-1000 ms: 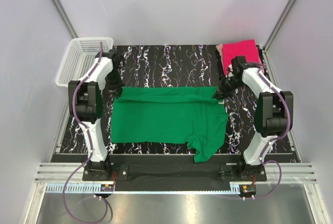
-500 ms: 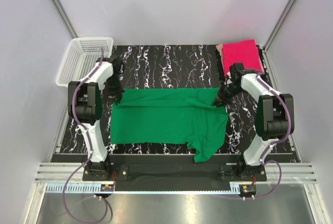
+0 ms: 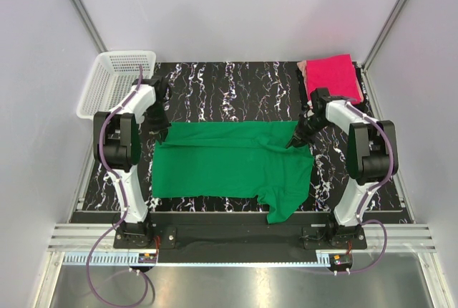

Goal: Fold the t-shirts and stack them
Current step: Fold the tshirt

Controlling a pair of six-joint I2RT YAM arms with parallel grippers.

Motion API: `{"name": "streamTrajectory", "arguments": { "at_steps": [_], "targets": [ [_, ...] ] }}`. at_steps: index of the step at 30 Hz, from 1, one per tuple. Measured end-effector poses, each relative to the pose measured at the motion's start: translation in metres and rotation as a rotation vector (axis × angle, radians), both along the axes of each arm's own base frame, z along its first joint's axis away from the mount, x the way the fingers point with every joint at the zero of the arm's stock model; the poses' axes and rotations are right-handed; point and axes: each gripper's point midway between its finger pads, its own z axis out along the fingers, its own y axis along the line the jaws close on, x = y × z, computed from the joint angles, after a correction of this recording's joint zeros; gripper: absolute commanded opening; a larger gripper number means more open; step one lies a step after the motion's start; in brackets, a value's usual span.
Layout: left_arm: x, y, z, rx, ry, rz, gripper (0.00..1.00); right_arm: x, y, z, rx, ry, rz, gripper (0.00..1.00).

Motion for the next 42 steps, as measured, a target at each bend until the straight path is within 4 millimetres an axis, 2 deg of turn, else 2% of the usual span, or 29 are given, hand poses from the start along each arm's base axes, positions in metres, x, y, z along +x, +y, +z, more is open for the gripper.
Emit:
{"name": "streamTrajectory", "arguments": {
  "at_steps": [1,2,5,6,9,10,11,14,18,23,26,30,36,39,42],
  "targets": [
    [0.0,0.0,0.0,0.0,-0.001,-0.001,0.0,0.001,0.0,-0.001,0.0,0.0,0.0,0.0],
    [0.001,0.0,0.001,0.0,-0.004,-0.002,0.04,0.003,0.001,-0.001,0.0,0.0,0.0,0.0],
    [0.007,0.0,0.005,-0.002,-0.022,-0.003,0.17,0.006,0.001,-0.001,0.001,-0.006,-0.001,0.0],
    [0.009,0.0,0.007,-0.002,-0.029,-0.005,0.25,0.008,0.001,0.0,0.001,-0.009,0.0,0.0],
    [0.012,0.0,0.009,0.0,-0.04,-0.012,0.34,0.012,0.002,0.002,0.002,-0.02,0.0,0.0],
    [0.012,0.0,0.009,0.002,-0.041,-0.014,0.36,0.013,0.002,0.003,0.002,-0.024,0.0,0.06],
    [0.012,0.001,0.01,0.004,-0.04,-0.016,0.37,0.014,0.002,0.004,0.003,-0.028,-0.001,0.06],
    [0.013,0.002,0.01,0.009,-0.041,-0.021,0.38,0.017,0.002,0.007,0.004,-0.037,0.0,0.06],
    [0.016,0.003,0.013,0.015,-0.051,-0.025,0.39,0.016,0.002,0.007,0.002,-0.031,-0.001,0.16],
    [0.02,0.004,0.017,0.019,-0.066,-0.025,0.4,0.01,0.0,0.012,-0.006,-0.027,-0.001,0.16],
    [0.024,0.004,0.023,0.022,-0.081,-0.025,0.4,0.005,-0.004,0.027,-0.025,-0.054,-0.005,0.16],
    [0.028,0.004,0.036,0.019,-0.117,-0.022,0.4,0.003,-0.01,0.059,-0.056,-0.125,-0.01,0.16],
    [0.036,-0.002,0.052,-0.013,-0.169,-0.014,0.39,0.022,-0.014,0.101,-0.084,-0.24,-0.014,0.22],
    [0.037,-0.004,0.053,-0.023,-0.173,-0.01,0.39,0.023,-0.015,0.108,-0.087,-0.25,-0.003,0.24],
    [0.038,-0.005,0.055,-0.025,-0.178,-0.007,0.38,0.017,-0.014,0.097,-0.084,-0.21,0.014,0.19]
  ]
}}
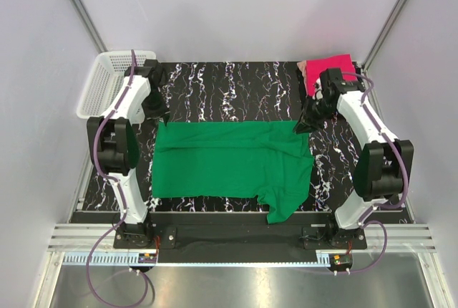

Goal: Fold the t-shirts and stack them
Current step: Fold the tshirt

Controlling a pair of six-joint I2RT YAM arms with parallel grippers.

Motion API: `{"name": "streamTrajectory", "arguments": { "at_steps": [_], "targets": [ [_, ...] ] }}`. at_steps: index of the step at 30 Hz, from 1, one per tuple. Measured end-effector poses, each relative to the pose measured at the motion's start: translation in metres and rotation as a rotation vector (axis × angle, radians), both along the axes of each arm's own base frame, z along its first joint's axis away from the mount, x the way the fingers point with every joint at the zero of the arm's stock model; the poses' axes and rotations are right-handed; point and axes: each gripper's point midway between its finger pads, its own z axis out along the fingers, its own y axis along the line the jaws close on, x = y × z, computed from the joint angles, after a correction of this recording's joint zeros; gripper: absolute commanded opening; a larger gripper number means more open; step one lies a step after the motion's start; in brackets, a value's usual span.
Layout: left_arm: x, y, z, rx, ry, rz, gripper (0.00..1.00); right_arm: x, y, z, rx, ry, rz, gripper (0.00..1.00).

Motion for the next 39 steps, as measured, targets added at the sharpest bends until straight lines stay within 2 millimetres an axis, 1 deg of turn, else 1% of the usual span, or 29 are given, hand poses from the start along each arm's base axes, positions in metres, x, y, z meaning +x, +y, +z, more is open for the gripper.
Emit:
{"name": "streamTrajectory", "arguments": {
  "at_steps": [1,2,3,4,5,7,11,13,15,18,20,22,24,28,31,34,39],
  "targets": [
    [0.0,0.0,0.0,-0.001,-0.001,0.001,0.38,-0.004,0.0,-0.007,0.0,0.022,0.003,0.17],
    [0.0,-0.001,0.001,-0.003,-0.003,0.001,0.38,-0.008,0.0,-0.014,0.001,0.042,0.004,0.18],
    [0.0,-0.001,0.001,-0.004,-0.003,0.001,0.38,-0.015,0.0,-0.021,-0.001,0.068,0.002,0.21],
    [0.0,-0.001,0.002,-0.004,-0.004,0.001,0.38,-0.019,-0.001,-0.026,-0.003,0.088,0.0,0.29],
    [0.0,-0.001,0.003,-0.004,-0.007,0.001,0.38,-0.022,-0.002,-0.03,-0.008,0.101,-0.004,0.33],
    [0.0,-0.002,0.004,-0.006,-0.012,-0.001,0.38,-0.022,-0.004,-0.033,-0.02,0.101,-0.008,0.33],
    [-0.001,-0.004,0.006,-0.017,-0.018,-0.005,0.38,-0.01,-0.005,-0.029,-0.032,0.064,-0.008,0.32],
    [-0.001,-0.007,0.008,-0.025,-0.024,-0.01,0.38,0.004,-0.005,-0.027,-0.036,0.043,-0.003,0.34],
    [-0.001,-0.01,0.011,-0.032,-0.032,-0.017,0.38,0.02,-0.005,-0.028,-0.044,0.021,-0.001,0.34],
    [-0.002,-0.015,0.017,-0.041,-0.05,-0.028,0.38,0.039,-0.005,-0.035,-0.052,0.015,0.004,0.33],
    [-0.004,-0.017,0.021,-0.042,-0.062,-0.034,0.38,0.046,-0.007,-0.046,-0.064,0.022,0.007,0.33],
    [-0.007,-0.018,0.024,-0.043,-0.069,-0.039,0.38,0.047,-0.01,-0.056,-0.077,0.044,0.005,0.34],
    [-0.01,-0.018,0.024,-0.042,-0.069,-0.042,0.38,0.047,-0.014,-0.061,-0.08,0.05,-0.003,0.34],
    [-0.018,-0.017,0.022,-0.039,-0.056,-0.049,0.37,0.045,-0.031,-0.073,-0.083,0.069,-0.048,0.35],
    [-0.02,-0.016,0.02,-0.038,-0.047,-0.051,0.37,0.039,-0.042,-0.082,-0.094,0.098,-0.074,0.35],
    [-0.02,-0.016,0.02,-0.038,-0.047,-0.054,0.37,0.033,-0.044,-0.089,-0.095,0.12,-0.079,0.35],
    [-0.02,-0.016,0.02,-0.037,-0.046,-0.057,0.37,0.03,-0.044,-0.093,-0.095,0.129,-0.078,0.35]
  ]
}}
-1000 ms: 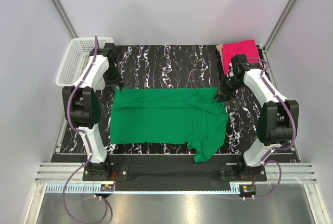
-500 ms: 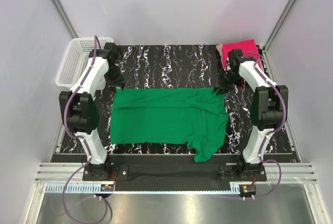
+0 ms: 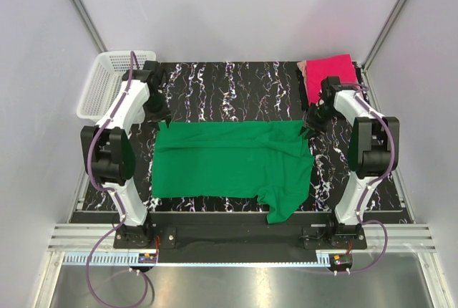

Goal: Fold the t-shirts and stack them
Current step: Fold the tshirt

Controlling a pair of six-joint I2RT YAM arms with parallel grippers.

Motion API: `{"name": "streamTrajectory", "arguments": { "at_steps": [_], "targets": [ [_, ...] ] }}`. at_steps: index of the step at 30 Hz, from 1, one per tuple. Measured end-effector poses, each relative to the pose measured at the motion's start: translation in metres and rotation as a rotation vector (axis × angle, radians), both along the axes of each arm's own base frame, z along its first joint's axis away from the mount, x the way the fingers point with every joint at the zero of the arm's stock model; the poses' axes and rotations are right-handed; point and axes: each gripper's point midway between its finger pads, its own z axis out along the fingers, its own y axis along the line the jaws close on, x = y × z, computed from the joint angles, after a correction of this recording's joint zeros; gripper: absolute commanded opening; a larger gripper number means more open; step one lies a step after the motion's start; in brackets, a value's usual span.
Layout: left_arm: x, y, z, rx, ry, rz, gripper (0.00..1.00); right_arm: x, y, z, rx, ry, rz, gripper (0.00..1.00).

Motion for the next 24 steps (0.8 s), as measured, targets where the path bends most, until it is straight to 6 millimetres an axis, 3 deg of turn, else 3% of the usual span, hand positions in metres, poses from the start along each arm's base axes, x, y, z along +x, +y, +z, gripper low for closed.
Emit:
{"name": "streamTrajectory", "arguments": {
  "at_steps": [24],
  "targets": [
    [0.0,0.001,0.0,0.006,0.0,-0.002,0.37,-0.006,0.001,-0.027,0.002,0.07,-0.005,0.35]
  ]
}}
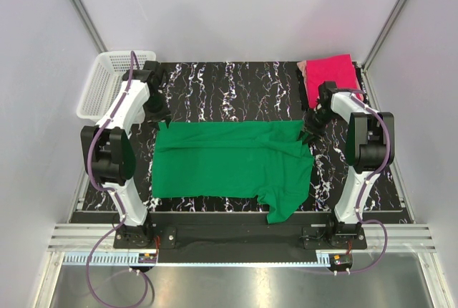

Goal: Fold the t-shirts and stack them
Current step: Fold the tshirt

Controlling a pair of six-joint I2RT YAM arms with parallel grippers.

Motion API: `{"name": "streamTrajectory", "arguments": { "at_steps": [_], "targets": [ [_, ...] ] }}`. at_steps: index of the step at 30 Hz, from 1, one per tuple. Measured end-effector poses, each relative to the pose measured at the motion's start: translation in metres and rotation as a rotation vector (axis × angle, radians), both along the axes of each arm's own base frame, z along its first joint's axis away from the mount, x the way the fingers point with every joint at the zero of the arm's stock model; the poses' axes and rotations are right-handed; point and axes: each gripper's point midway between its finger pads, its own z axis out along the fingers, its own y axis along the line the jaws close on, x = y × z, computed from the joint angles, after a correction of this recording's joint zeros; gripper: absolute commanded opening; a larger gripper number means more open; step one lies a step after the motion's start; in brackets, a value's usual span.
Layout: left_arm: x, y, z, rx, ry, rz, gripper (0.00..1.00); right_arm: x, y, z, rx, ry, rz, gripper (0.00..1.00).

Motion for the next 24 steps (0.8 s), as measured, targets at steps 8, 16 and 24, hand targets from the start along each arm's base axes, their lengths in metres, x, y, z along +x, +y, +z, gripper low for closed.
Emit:
{"name": "streamTrajectory", "arguments": {
  "at_steps": [8,16,24],
  "targets": [
    [0.0,0.0,0.0,0.001,0.0,0.0,0.36,0.0,0.003,0.0,0.015,0.006,-0.006,0.0],
    [-0.002,0.0,-0.003,0.002,0.008,0.0,0.36,-0.019,0.009,0.001,0.055,0.031,-0.006,0.0],
    [-0.007,0.0,-0.009,0.003,0.022,-0.001,0.35,-0.049,0.019,0.034,0.114,-0.022,-0.006,0.0]
  ]
}}
